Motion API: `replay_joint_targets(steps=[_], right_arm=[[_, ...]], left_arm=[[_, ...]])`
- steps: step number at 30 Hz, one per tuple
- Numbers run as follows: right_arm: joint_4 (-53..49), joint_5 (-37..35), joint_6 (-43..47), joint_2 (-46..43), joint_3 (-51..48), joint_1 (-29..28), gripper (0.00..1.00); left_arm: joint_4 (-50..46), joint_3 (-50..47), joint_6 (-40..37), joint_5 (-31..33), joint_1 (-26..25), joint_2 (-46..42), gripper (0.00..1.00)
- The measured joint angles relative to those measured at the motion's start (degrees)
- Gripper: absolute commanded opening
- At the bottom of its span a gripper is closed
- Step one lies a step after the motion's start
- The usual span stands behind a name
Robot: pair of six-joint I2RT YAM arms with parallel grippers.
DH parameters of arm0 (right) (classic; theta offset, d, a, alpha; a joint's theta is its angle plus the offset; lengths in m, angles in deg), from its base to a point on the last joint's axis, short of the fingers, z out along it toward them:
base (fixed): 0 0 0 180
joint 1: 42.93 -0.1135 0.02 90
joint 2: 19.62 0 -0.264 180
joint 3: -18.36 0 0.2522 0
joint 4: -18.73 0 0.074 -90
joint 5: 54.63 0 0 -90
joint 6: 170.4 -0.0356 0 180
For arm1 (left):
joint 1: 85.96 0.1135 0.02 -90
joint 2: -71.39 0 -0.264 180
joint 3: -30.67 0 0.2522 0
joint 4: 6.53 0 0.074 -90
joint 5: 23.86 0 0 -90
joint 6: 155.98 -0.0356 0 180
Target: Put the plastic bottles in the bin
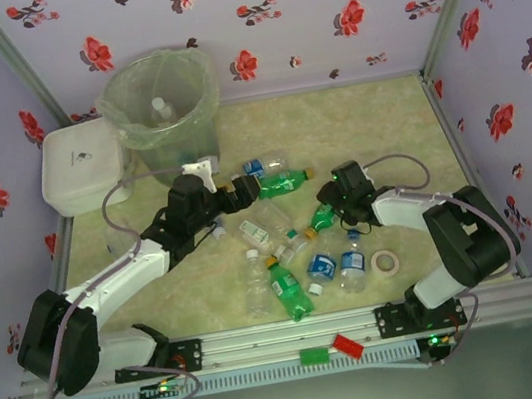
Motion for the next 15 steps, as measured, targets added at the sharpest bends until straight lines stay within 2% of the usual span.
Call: replay_joint_targets(steps=[5, 9, 15], right_arm=[[3.1, 0.4, 0.0, 0.2, -0.2, 0.2, 0.55], [10.0, 0.7, 1.6, 1.0, 0.6, 0.7, 0.53], [9.9, 2.3, 6.8, -3.6, 5.6, 1.2, 0.53]], left_arm=[[-0.1, 0.2, 0.0, 0.0, 0.0, 0.1, 1.0], [-0.5, 0.3, -0.1, -0.1, -0.2, 0.2, 1.0], [-0.8, 0.3, -0.7, -2.3, -0.3, 0.8, 1.0]])
